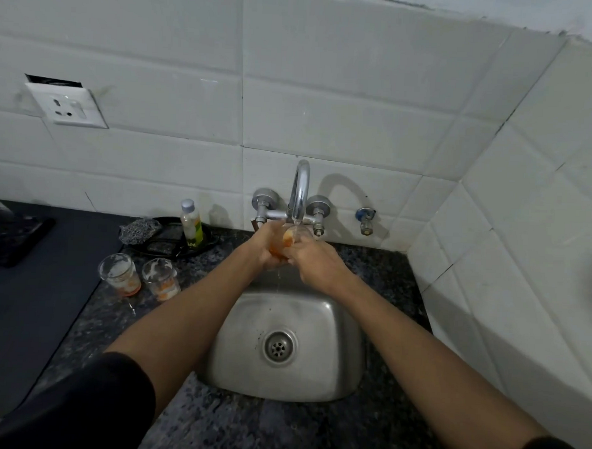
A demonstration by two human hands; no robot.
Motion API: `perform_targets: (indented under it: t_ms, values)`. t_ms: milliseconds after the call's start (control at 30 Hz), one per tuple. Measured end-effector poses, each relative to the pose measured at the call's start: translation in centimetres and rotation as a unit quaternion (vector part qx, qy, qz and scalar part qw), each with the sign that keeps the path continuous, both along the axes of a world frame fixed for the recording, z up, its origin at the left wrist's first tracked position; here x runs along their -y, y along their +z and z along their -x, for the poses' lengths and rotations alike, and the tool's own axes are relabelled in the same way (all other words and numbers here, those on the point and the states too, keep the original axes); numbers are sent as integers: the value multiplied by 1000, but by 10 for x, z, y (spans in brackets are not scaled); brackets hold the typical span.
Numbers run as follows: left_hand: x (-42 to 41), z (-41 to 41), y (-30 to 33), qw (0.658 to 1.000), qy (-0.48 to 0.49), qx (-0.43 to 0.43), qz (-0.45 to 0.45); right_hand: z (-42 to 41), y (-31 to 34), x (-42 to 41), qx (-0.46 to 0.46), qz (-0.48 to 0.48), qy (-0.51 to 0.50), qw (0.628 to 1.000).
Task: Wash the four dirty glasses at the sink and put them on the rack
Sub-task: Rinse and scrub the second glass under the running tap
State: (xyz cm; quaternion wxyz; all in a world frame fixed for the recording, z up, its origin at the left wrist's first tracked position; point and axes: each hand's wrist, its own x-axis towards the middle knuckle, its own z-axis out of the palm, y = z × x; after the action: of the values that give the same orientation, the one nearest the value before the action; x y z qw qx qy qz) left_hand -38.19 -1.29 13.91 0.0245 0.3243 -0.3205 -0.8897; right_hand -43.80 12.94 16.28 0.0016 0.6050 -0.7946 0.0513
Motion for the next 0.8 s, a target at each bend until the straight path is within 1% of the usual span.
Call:
perform_targets:
  t_ms: [33,67,133,167,200,267,333,400,433,467,500,567,600,633,700,767,800]
  values:
    - [1,-1,-2,1000,-6,11,10,0,-3,-2,22,-3,-2,1000]
    - [1,-2,-5,1000,-5,8,15,-2,-3,-2,77,-3,-11,997]
    - [-1,-6,-6,1000,3,-2,20,-8,0,1,214,27,-39,976]
    - [-2,-7,-7,1000,9,-4,22,-13,4,1,251,39,-46,966]
    - [-3,-7,-9,1000,13,-8,23,-15,5,2,256,51,-47,964]
    - [-3,-8,-11,1000,18,-1,19,-17,3,2,187,44,-37,981]
    - [-1,-11,-10,999,22,39,28,-14,1,-3,100,18,-15,995]
    - [2,-12,-10,997,25,65,30,-8,-3,-8,54,-5,5,999]
    - [3,-13,-10,997,31,67,26,-7,-5,-10,49,-7,8,999]
    - [1,-13,-10,998,38,55,21,-6,-7,-11,64,0,5,998]
    - [0,-14,-11,998,44,42,22,-6,-8,-12,104,12,-7,994]
    - [-3,-13,-14,998,59,22,15,-10,-10,-10,220,50,-45,973]
    - [-6,-12,-14,998,67,7,1,-11,-10,-8,261,69,-61,961]
    - [-7,-12,-15,998,69,-2,-5,-14,-9,-7,276,81,-74,955]
    - [-11,-13,-14,998,64,-22,-13,-17,-5,-6,253,110,-86,957]
    - [-14,-16,-12,996,79,-30,-10,-16,-5,-8,207,177,-100,957]
    - [-13,-17,-12,996,81,-36,-12,-15,-6,-11,202,216,-114,949]
